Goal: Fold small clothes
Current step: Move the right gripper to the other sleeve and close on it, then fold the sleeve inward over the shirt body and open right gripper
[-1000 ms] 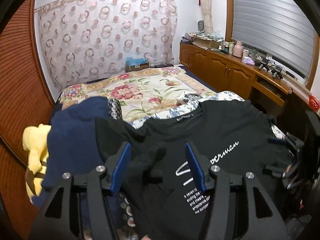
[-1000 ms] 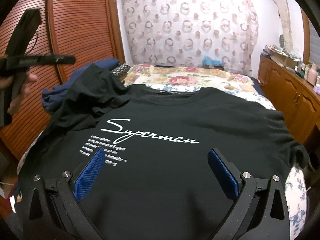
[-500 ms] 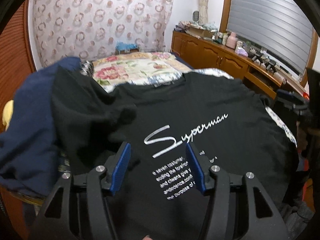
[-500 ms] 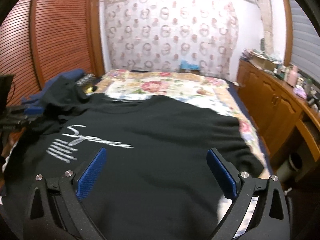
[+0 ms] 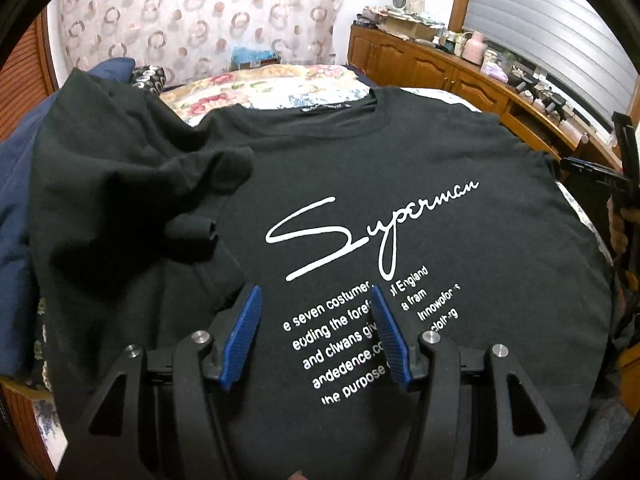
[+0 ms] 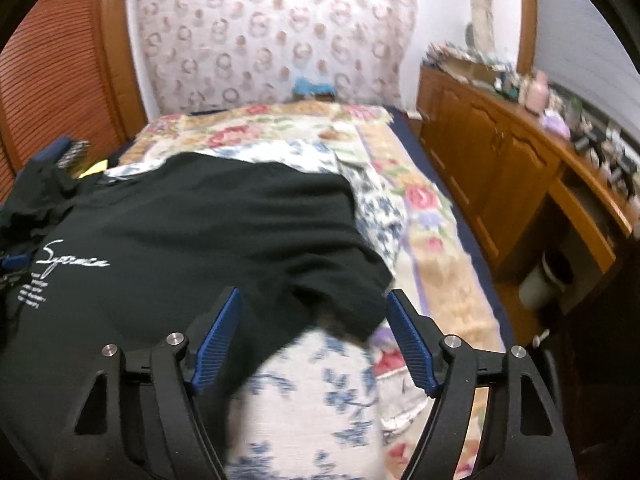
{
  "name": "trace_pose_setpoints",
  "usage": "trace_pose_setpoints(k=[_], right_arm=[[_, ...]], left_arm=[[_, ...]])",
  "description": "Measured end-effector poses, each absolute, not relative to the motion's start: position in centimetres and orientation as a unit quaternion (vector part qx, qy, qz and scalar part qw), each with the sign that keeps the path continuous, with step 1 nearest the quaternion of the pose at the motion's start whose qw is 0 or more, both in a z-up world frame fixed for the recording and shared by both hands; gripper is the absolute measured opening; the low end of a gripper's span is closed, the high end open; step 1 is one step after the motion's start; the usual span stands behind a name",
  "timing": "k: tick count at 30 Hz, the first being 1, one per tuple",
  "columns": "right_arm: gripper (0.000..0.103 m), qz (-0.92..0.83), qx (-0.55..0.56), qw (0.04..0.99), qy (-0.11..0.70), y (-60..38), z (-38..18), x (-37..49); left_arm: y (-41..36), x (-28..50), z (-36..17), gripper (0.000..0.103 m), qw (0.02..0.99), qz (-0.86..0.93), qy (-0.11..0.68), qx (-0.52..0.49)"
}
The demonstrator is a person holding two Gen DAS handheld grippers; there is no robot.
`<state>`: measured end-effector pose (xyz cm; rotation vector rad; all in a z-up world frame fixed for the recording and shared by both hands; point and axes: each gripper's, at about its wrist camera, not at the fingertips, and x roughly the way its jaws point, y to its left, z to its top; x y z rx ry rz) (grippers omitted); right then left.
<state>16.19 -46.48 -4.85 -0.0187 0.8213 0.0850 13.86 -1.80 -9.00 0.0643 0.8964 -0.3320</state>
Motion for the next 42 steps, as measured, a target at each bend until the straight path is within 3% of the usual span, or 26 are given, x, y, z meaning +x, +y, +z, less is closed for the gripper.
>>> trace_pose_setpoints(k=[4, 11, 15, 18, 21, 25, 29, 36, 42], right_arm=[[0.072, 0.037, 0.010, 0.911, 0.411, -48.0, -5.5, 16.9], [0.071, 0.044, 0.029, 0.903, 0.426, -48.8, -6.4, 17.8], [0.070, 0.044, 0.027, 0.899, 0.435, -49.1, -6.9, 18.5], [0.065, 0.044, 0.029, 0.897, 0.439, -49.1, -7.0, 18.9], [0.049, 0.045, 0.025, 0.895, 0.443, -49.1, -7.3, 18.9], [0.022, 0.042, -0.002, 0.900, 0.434, -48.5, -6.9, 18.7], [0.010, 0.036, -0.037, 0.912, 0.406, -47.5, -5.6, 18.1], [0.008, 0.079, -0.066, 0.932, 0.348, -43.4, -2.3, 16.9], [0.008, 0.144, -0.093, 0.921, 0.348, -38.5, -2.6, 16.0]], left_arm=[[-2.0, 14.0, -9.2, 0.056, 0.890, -0.155, 0.427, 0.038], [-3.2, 14.2, -9.5, 0.079, 0.888, -0.158, 0.427, 0.060], [-3.5, 14.2, -9.5, 0.080, 0.888, -0.157, 0.428, 0.063], [-3.5, 14.2, -9.5, 0.082, 0.888, -0.156, 0.428, 0.065], [-3.4, 14.5, -9.6, 0.091, 0.888, -0.147, 0.432, 0.063], [-3.3, 14.6, -9.7, 0.093, 0.887, -0.146, 0.434, 0.062], [-3.2, 14.7, -9.8, 0.096, 0.886, -0.144, 0.436, 0.061], [-3.2, 14.8, -9.7, 0.097, 0.887, -0.141, 0.437, 0.061], [-2.8, 14.4, -9.2, 0.097, 0.895, -0.138, 0.421, 0.055]])
